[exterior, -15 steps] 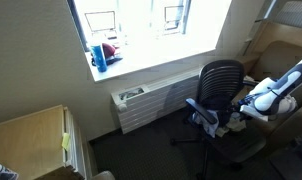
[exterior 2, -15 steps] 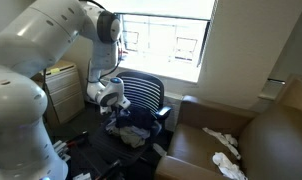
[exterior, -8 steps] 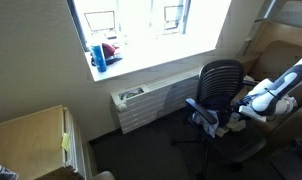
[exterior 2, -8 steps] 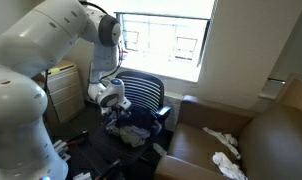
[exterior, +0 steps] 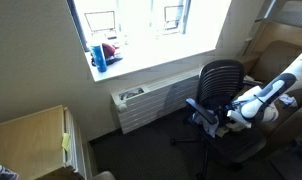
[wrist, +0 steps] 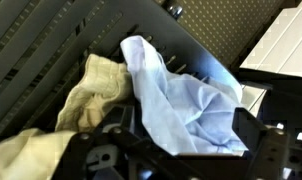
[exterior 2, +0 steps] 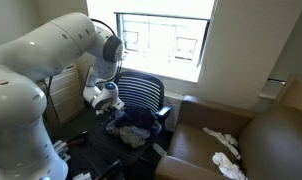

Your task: Pick up the blue shirt from the black chair and hang it on the armrest of the brown chair

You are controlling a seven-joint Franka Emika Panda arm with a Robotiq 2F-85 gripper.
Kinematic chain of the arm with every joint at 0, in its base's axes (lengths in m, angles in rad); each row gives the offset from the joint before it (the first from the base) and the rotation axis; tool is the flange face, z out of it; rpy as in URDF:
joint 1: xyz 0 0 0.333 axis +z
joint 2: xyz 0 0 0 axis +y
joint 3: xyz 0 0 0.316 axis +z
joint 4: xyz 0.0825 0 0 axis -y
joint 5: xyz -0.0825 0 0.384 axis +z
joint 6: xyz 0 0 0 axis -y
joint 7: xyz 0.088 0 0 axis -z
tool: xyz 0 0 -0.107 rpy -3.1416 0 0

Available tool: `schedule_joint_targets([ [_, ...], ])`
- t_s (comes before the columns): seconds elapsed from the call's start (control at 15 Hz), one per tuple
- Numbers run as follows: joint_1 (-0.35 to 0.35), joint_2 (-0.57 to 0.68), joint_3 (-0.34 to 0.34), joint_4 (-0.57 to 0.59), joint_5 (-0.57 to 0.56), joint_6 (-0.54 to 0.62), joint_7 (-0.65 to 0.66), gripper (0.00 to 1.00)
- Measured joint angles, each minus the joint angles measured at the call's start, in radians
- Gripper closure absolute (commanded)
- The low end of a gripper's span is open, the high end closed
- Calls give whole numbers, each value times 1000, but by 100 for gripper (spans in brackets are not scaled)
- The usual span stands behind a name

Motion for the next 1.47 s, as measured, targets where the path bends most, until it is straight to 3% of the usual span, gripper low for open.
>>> schedule_joint_targets([
  [0.4, 6, 79, 3, 89, 23, -16, -6, 0],
  [0.73, 169, 99, -162, 145, 190, 27, -2, 0],
  [1.27, 204, 134, -197, 189, 220, 29, -1, 0],
  [1.47, 321, 128, -312, 271, 281, 30, -4, 0],
])
